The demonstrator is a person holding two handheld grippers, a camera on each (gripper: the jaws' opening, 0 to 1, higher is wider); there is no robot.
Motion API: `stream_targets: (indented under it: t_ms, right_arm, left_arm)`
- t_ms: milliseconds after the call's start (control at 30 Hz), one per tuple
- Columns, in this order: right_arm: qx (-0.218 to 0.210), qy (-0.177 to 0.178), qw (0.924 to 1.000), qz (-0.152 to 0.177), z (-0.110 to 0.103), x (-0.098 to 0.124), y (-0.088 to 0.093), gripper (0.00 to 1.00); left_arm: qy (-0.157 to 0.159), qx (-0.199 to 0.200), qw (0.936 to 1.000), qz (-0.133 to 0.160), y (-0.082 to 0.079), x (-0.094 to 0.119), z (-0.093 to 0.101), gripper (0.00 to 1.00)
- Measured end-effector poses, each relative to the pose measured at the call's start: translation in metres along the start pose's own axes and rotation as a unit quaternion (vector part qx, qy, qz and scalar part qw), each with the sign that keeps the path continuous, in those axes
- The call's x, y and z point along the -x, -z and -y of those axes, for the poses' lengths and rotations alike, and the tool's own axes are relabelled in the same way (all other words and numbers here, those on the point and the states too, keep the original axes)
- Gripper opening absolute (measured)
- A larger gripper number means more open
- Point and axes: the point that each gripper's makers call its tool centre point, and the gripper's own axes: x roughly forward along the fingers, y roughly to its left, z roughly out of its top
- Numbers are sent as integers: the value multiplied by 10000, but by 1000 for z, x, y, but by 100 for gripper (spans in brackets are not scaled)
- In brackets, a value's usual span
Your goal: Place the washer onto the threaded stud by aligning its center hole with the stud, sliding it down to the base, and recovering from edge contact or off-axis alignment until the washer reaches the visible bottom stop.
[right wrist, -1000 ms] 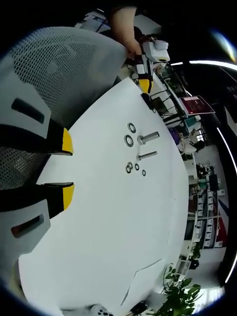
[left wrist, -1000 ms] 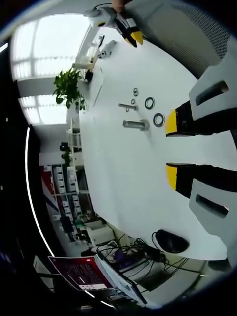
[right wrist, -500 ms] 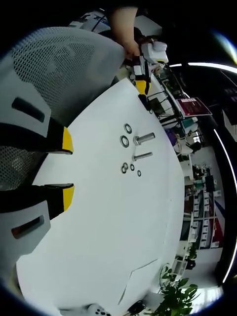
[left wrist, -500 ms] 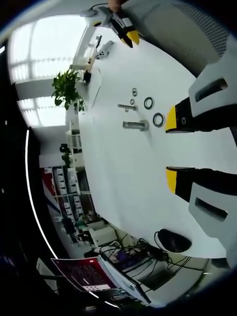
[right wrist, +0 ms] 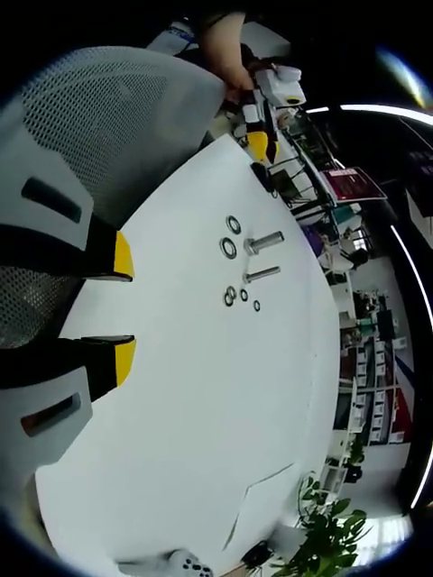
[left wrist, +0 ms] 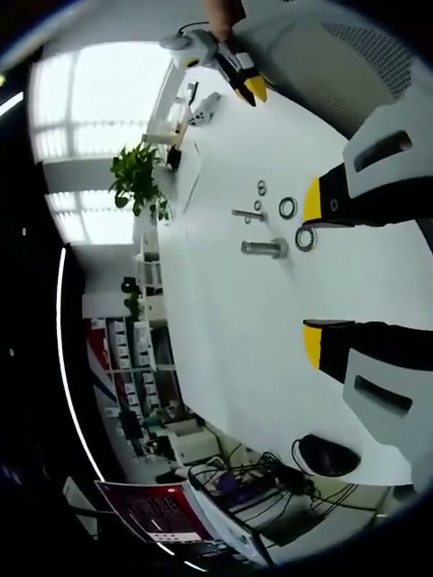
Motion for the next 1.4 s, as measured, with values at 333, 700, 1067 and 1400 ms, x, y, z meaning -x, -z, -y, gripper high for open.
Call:
stream_targets:
  t_ms: [333, 700, 1067, 1400]
  right_arm:
    - [-88, 78, 9999, -74, 3, 0, 3, 27]
    - [-179, 309, 9993, -116, 11, 2, 6, 27]
    - [-235, 204, 9995, -74, 9, 2, 5, 27]
    - [-389, 214, 9990, -13, 9, 3, 5, 27]
  left_arm:
    - [248, 58, 9997, 25, -4, 3, -9, 48]
    - [441, -434, 9972, -415, -7, -8, -33, 50]
    - [808, -672, 9914, -783, -11, -30, -38, 50]
    - [1073, -940, 9816, -1266, 0, -42, -35, 49]
